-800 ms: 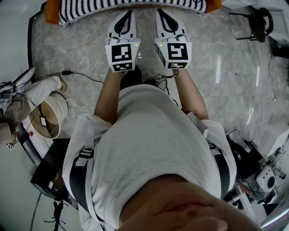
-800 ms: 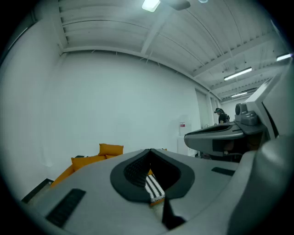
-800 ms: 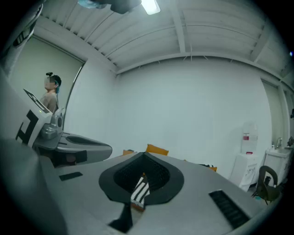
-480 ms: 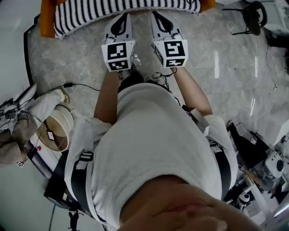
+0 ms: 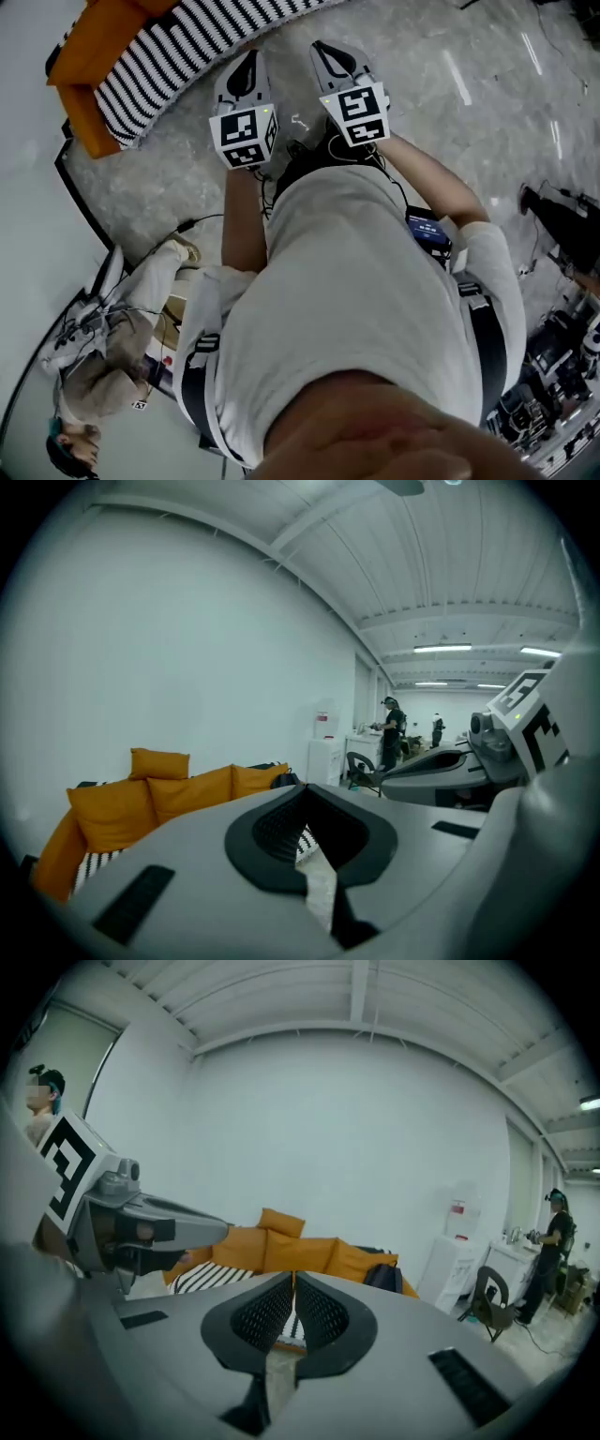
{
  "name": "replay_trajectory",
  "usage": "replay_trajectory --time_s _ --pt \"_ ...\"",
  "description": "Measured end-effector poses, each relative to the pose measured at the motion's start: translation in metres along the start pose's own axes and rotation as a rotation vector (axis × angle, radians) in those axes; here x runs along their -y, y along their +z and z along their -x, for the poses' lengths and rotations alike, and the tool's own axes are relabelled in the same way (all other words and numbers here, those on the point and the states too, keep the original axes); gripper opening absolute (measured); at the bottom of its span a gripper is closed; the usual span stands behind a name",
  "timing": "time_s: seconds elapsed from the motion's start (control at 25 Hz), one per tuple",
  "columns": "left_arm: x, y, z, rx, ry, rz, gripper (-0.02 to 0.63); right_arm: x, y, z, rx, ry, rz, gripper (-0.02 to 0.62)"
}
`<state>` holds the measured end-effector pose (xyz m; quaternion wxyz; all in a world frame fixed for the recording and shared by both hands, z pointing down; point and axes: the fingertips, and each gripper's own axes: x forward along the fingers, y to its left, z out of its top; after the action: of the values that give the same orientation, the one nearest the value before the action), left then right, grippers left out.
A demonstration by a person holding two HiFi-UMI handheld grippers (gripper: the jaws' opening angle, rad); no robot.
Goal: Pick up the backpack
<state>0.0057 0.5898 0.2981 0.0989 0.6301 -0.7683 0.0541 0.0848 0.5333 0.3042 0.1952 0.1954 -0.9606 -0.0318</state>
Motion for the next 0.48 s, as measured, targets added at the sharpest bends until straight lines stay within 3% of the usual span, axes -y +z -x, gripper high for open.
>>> replay_trajectory --time_s 0.12,0.48 --pt "0.020 -0.002 -0.024 -0.024 -0.067 -0.045 0.012 0.010 -0.014 0.002 -0.049 0.013 -0.028 0.041" --pt "0.060 0.004 -0.108 -0.069 -0.200 -0.126 0.012 0.082 -0.023 -0.017 -0.040 -0.040 -0.078 0.041"
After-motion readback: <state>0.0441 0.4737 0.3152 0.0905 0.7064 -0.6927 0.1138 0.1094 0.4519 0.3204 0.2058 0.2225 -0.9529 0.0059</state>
